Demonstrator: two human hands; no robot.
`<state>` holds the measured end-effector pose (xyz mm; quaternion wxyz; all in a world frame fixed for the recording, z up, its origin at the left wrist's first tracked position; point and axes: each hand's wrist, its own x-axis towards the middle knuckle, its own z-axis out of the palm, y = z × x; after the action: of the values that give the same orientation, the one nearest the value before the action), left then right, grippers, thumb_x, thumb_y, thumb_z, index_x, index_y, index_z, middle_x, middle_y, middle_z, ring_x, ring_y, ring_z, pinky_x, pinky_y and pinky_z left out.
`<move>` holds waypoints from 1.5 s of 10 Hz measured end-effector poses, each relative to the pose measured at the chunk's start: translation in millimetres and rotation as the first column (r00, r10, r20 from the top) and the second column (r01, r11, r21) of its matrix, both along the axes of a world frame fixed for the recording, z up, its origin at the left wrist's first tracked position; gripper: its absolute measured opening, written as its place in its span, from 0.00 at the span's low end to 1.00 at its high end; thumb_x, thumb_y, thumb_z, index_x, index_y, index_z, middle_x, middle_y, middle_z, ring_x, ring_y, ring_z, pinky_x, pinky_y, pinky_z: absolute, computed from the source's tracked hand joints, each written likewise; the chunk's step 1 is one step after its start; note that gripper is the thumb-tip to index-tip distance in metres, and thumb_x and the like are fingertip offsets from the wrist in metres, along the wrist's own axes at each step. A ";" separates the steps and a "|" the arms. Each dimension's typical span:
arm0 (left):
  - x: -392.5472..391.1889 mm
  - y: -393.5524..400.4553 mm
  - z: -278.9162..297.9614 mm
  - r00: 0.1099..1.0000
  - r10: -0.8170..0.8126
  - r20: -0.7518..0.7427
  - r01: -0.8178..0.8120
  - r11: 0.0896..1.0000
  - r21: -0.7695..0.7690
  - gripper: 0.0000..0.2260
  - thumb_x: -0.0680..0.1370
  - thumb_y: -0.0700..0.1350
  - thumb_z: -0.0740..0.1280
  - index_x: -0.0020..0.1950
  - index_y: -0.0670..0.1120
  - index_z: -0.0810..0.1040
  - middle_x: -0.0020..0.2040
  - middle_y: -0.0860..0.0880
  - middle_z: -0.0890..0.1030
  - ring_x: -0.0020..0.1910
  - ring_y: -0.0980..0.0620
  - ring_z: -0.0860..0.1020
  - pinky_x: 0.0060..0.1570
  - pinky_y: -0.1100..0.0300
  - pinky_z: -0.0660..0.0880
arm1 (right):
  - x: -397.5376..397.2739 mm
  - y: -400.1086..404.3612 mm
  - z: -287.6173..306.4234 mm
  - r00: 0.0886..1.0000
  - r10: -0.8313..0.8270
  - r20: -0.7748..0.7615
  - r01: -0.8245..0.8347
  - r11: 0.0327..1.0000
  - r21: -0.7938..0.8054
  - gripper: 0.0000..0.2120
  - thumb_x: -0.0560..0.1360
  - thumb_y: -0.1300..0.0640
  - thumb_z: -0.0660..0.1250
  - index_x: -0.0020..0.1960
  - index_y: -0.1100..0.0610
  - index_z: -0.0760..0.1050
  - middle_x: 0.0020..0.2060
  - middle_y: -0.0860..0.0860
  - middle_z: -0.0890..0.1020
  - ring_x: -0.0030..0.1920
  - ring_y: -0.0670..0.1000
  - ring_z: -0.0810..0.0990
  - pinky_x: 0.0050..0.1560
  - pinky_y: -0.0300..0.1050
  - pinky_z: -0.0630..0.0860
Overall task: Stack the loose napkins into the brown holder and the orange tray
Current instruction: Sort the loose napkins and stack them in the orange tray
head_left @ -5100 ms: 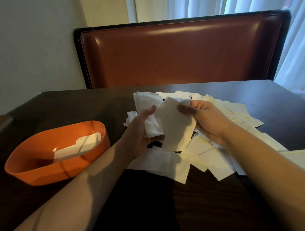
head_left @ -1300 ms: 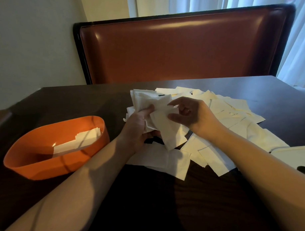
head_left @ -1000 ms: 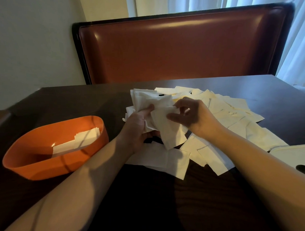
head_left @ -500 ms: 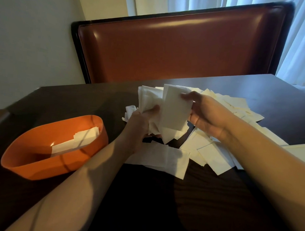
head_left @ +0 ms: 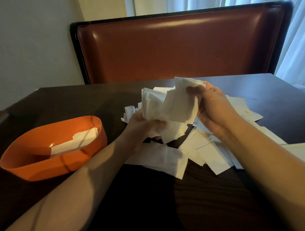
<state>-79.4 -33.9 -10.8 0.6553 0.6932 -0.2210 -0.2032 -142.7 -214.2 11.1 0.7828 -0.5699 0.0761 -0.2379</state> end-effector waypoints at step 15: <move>0.9 2.6 3.4 0.836 -0.290 -0.465 0.101 0.916 -0.389 0.24 0.82 0.61 0.52 0.63 0.46 0.77 0.52 0.41 0.84 0.47 0.43 0.83 0.41 0.49 0.82 | 4.4 27.7 -11.8 0.994 0.107 -0.008 -0.107 0.994 0.013 0.13 0.70 0.57 0.74 0.52 0.62 0.80 0.43 0.55 0.84 0.42 0.51 0.82 0.41 0.43 0.78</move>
<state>-78.4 -31.2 -7.4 0.7777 0.4594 -0.1415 -0.4050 -138.3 -186.5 -0.7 0.7977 -0.5692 0.0501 -0.1928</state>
